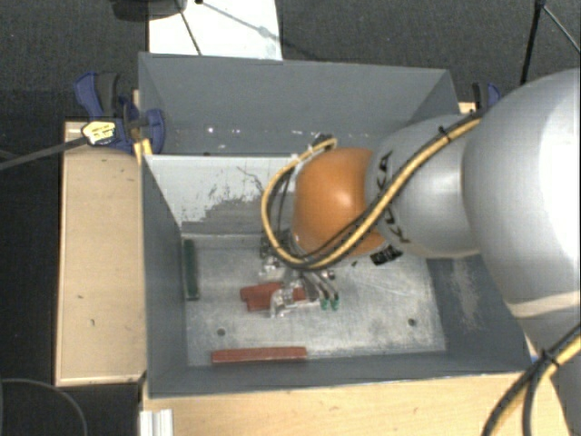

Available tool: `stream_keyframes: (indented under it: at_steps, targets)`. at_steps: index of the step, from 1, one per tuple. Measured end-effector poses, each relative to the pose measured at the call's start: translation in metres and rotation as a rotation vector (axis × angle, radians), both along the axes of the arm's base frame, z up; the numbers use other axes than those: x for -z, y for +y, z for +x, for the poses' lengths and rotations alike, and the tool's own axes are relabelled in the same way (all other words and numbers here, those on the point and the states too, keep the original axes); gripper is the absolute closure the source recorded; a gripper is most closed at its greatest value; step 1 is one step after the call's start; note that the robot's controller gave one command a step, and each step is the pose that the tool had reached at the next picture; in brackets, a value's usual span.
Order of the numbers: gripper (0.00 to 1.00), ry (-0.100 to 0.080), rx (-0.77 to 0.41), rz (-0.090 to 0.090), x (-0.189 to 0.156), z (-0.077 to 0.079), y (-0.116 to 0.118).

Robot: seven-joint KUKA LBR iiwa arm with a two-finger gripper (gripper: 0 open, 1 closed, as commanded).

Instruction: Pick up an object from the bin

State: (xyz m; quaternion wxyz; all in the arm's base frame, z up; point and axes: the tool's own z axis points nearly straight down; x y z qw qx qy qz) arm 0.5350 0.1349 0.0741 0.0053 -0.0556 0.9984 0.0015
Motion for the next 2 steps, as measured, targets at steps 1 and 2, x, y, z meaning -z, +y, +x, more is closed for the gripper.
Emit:
stream_keyframes:
  at_steps: [1, 2]
  targets:
    - [1.00, -0.001, 0.002, 0.001, 0.000, 0.000, 0.000]
    - [1.00, 0.002, 0.015, -0.001, -0.171, -0.005, 0.003]
